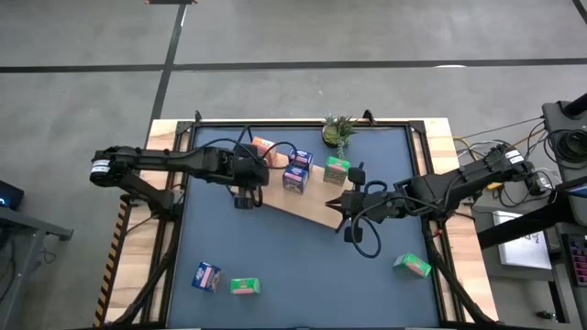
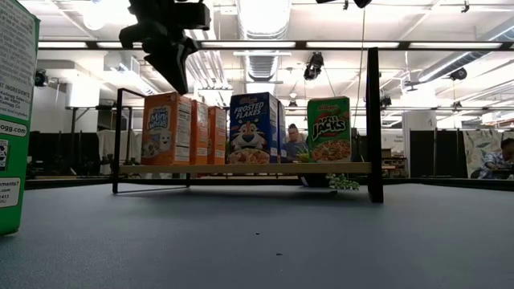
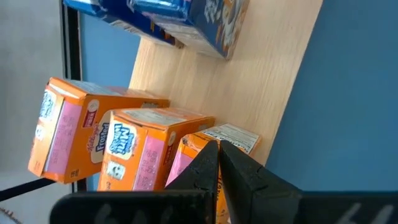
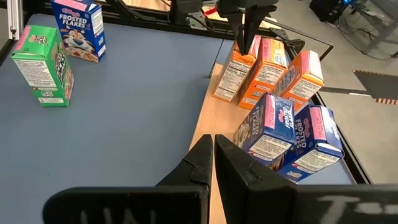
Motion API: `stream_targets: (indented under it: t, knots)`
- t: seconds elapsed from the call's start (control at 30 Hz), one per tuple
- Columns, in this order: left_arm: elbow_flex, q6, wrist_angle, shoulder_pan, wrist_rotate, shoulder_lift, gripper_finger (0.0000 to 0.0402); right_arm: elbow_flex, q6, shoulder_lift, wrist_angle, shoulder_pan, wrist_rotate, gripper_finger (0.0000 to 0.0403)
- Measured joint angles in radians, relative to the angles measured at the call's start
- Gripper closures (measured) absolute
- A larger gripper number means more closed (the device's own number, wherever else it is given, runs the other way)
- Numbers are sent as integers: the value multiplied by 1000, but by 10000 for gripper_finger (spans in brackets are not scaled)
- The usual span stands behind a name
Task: Stack cereal on shelf
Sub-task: Put the orange cereal box on the shelf aligned with other orange cereal boxes, then put the right green cereal box on the shelf aligned with other green cereal box
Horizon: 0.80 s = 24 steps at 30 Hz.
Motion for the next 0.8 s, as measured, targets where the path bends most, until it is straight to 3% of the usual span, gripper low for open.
stream_targets:
  t: [0.53,0.6,0.73,0.8]
  knots:
    - [44,-49,16,-37,1,-43,400,3,71,0,-10,0,-23,394]
    - [60,-64,41,-61,1,-60,400,5,119,0,-11,0,-64,394]
    - [50,-80,169,-132,1,-98,400,11,190,0,-8,0,-270,394]
    - [36,-91,235,-177,1,-115,400,12,266,5,-8,18,-321,394]
